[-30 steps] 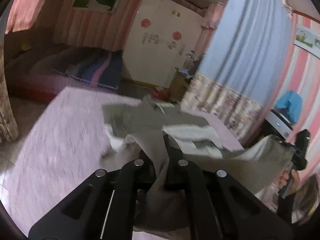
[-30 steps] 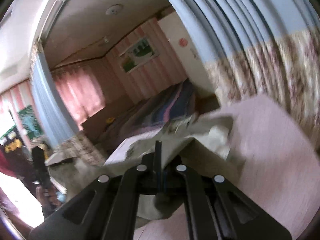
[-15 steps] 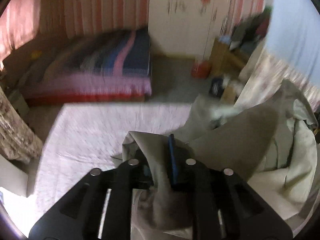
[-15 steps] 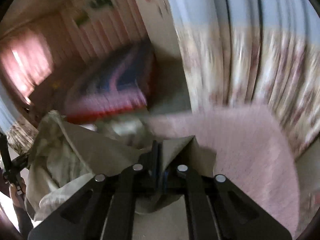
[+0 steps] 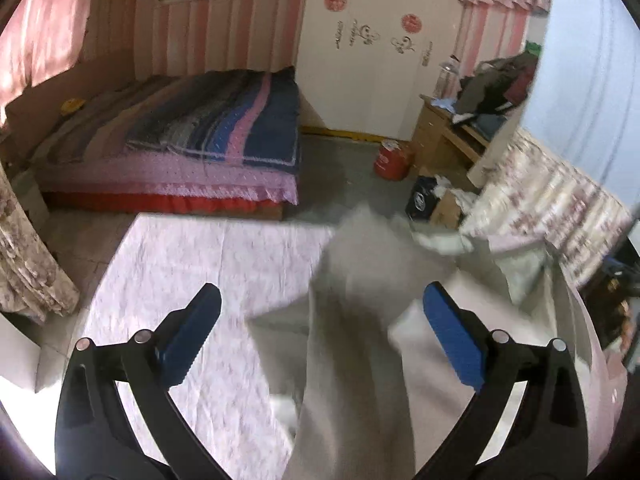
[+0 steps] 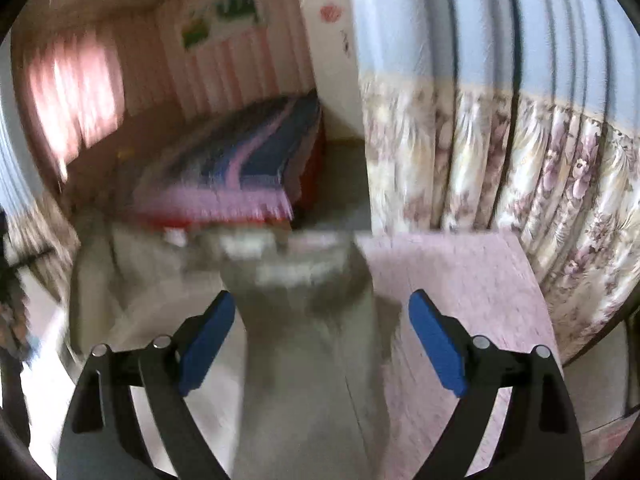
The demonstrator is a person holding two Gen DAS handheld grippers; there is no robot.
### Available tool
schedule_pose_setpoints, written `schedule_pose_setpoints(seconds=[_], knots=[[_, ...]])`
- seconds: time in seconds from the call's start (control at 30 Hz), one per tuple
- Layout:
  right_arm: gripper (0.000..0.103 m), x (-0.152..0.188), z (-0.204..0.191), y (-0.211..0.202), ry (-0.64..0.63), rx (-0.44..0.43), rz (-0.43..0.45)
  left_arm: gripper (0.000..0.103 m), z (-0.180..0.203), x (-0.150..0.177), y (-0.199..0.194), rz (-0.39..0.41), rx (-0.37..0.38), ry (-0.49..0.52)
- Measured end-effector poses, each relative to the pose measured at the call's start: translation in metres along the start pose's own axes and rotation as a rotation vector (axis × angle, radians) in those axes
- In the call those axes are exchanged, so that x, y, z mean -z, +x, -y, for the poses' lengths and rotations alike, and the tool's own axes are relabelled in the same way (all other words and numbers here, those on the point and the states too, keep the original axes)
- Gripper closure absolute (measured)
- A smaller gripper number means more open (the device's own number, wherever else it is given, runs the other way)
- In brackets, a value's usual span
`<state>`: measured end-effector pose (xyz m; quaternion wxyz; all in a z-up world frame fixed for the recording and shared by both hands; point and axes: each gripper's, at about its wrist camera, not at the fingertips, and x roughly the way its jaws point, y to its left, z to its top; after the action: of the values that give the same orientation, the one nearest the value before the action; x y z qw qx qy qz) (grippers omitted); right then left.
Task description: Fold large clothes
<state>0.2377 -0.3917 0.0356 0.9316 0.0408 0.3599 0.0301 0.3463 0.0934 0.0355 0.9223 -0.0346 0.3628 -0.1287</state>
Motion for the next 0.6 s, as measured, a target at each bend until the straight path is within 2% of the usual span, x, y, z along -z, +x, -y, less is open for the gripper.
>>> schedule_pose_setpoints(seconds=[0.07, 0.13, 0.27, 0.3, 0.33, 0.37, 0.4, 0.43, 0.47, 0.5, 0.57, 0.6], knots=[[0.014, 0.011, -0.006, 0.015, -0.058, 0.031, -0.058, 0.003, -0.002, 0.025, -0.001, -0.059, 0.033, -0.006], [0.014, 0.021, -0.007, 0.041, -0.099, 0.066, -0.13, 0.003, 0.0, 0.048, 0.015, -0.119, 0.055, -0.015], [0.014, 0.033, -0.004, 0.079, -0.095, 0.103, -0.254, 0.003, 0.009, 0.065, 0.058, -0.204, 0.026, 0.01], [0.015, 0.036, -0.004, 0.088, -0.083, 0.107, -0.273, 0.007, 0.013, 0.065, 0.071, -0.225, 0.025, 0.009], [0.016, 0.037, -0.004, 0.091, -0.076, 0.099, -0.275, 0.038, 0.013, 0.066, 0.085, -0.252, 0.031, -0.004], [0.028, 0.04, -0.005, 0.092, -0.073, 0.089, -0.271, 0.054, 0.013, 0.067, 0.097, -0.278, 0.034, -0.011], [0.054, 0.041, -0.006, 0.092, -0.07, 0.081, -0.268, 0.068, 0.013, 0.067, 0.103, -0.273, 0.018, -0.008], [0.075, 0.042, -0.007, 0.09, -0.063, 0.062, -0.25, 0.082, 0.012, 0.065, 0.103, -0.259, 0.024, -0.017], [0.09, 0.04, -0.008, 0.084, -0.061, 0.052, -0.209, 0.091, 0.008, 0.064, 0.102, -0.247, 0.046, -0.037], [0.093, 0.034, -0.011, 0.079, -0.073, 0.065, -0.162, 0.101, -0.001, 0.064, 0.096, -0.231, 0.092, -0.087], [0.095, 0.022, -0.016, 0.061, -0.082, 0.067, -0.057, 0.102, -0.014, 0.071, 0.081, -0.18, 0.098, -0.14], [0.095, 0.01, -0.018, 0.046, -0.052, 0.026, 0.018, 0.102, -0.02, 0.074, 0.072, -0.154, 0.086, -0.156]])
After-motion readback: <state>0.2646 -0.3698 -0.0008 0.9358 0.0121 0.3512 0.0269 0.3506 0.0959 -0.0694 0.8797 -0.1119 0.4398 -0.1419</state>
